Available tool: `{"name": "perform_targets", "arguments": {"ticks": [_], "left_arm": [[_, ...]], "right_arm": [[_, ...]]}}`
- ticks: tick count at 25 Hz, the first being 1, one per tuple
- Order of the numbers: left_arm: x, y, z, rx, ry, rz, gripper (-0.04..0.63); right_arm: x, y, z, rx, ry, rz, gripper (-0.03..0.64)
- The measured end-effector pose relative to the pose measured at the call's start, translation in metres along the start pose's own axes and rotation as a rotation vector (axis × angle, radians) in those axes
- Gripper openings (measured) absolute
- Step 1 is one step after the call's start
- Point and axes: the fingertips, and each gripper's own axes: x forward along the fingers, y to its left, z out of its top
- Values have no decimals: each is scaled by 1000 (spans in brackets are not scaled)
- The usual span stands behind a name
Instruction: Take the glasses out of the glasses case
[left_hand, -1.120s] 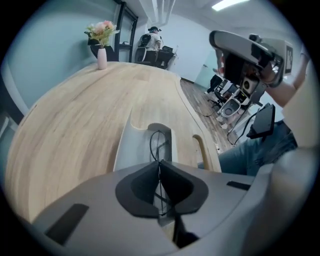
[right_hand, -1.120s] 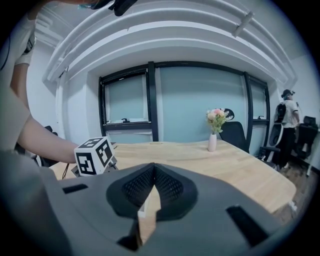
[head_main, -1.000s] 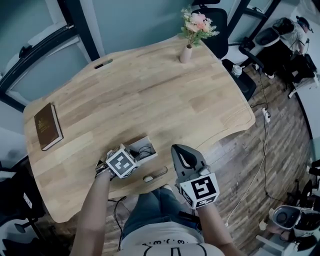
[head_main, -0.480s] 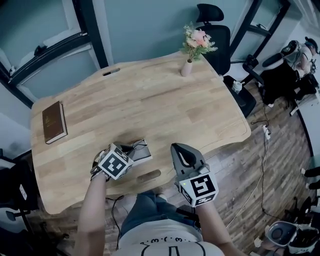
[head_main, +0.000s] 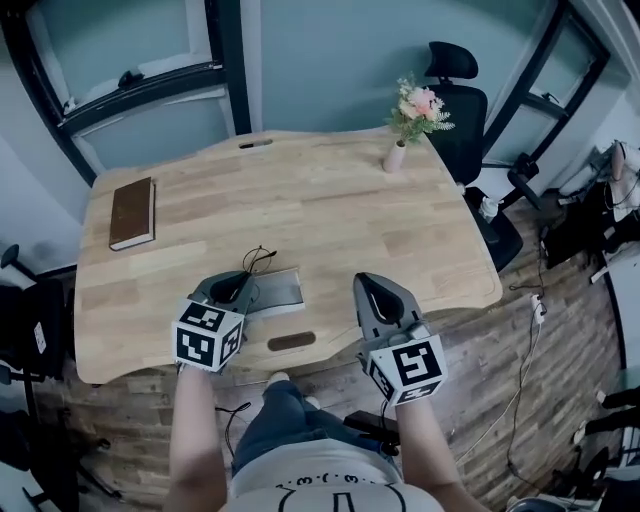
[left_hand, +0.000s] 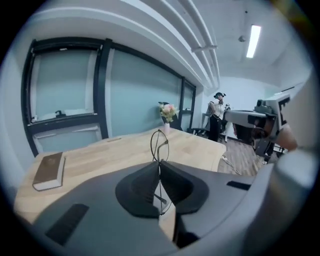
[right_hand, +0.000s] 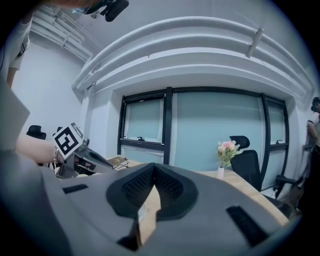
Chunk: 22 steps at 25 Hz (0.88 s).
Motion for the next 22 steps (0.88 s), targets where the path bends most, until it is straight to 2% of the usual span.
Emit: {"name": "perform_targets", "arguments": {"ticks": [3, 8, 12, 16, 22], "left_arm": [[-27, 1, 17, -4, -119, 77, 26], [-69, 12, 52, 39, -336, 241, 27], [-102, 21, 81, 50, -483, 311, 26], [-131, 29, 107, 91, -567, 334, 27], [-163, 36, 129, 149, -622, 343, 26]], "right_arm": [[-5, 5, 9, -8, -26, 17, 11], [-6, 10, 33, -37, -84, 15, 11], [-8, 13, 56, -68, -131, -12, 11], [-7, 18, 82, -96, -170, -52, 11], [-7, 38, 115, -149, -217, -93, 11]]}}
